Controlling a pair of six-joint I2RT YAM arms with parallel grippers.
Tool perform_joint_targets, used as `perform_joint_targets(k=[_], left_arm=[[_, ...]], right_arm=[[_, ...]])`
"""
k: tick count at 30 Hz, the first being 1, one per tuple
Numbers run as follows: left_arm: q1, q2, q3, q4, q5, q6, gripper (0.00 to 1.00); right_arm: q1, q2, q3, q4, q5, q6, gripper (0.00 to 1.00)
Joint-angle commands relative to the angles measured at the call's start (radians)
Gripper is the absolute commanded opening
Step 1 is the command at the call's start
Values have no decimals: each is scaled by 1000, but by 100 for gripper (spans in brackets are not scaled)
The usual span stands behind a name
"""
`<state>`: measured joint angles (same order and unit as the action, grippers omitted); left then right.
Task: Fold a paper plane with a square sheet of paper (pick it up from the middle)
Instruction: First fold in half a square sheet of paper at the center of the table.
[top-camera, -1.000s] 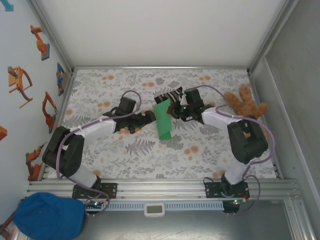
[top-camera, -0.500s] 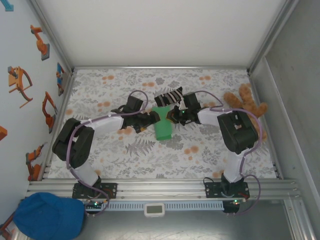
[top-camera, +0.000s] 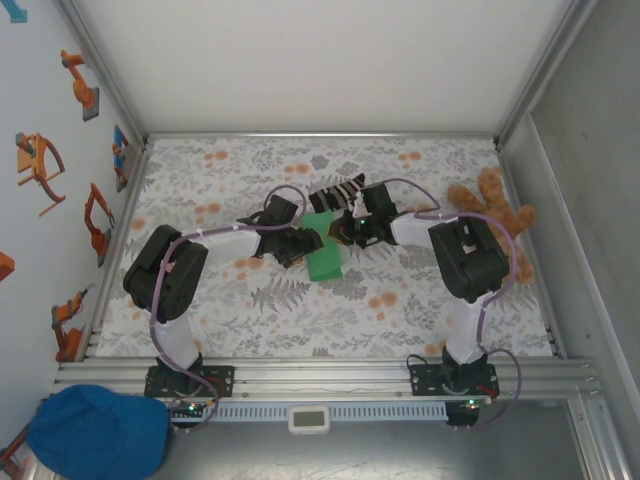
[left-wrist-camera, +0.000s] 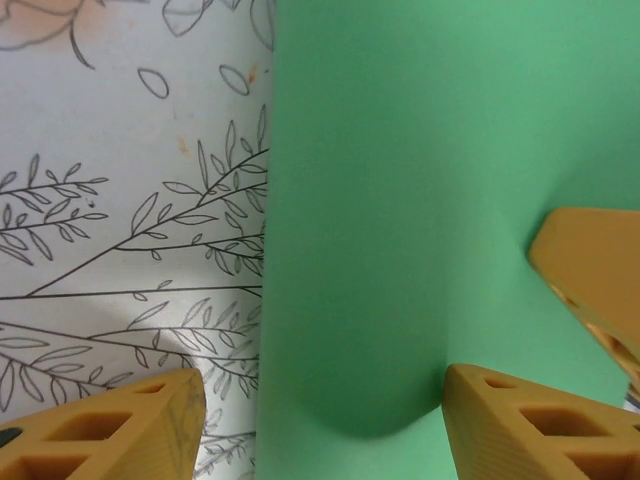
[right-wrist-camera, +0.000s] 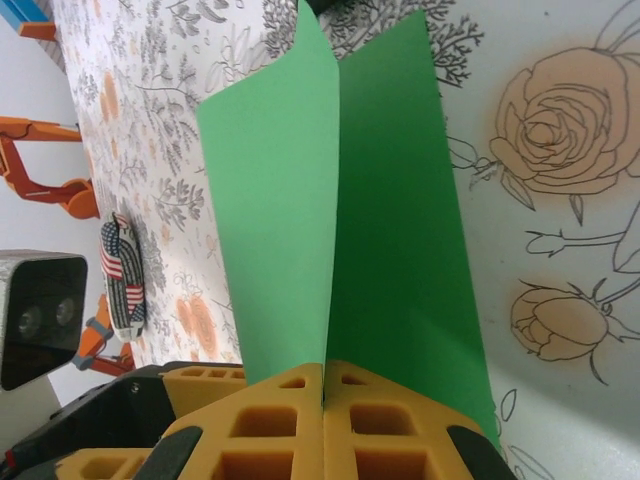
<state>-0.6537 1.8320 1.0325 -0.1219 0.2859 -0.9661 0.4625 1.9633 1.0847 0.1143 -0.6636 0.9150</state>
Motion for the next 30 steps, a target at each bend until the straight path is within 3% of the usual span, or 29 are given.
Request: perform_joint_targets(k=[1, 14, 19, 30], left_arm=[[-1, 20, 18, 2, -29, -26, 59], [-1, 64, 43, -92, -99, -34, 42], [0, 72, 44, -154, -133, -30, 35], [0, 91, 43, -191, -157, -28, 28]], right_arm=[[8, 21, 25, 0, -21, -27, 0], [7, 33, 65, -79, -21, -76, 0], [-22, -42, 69, -195, 80, -142, 24], [-79, -139, 16, -248, 152, -199, 28]])
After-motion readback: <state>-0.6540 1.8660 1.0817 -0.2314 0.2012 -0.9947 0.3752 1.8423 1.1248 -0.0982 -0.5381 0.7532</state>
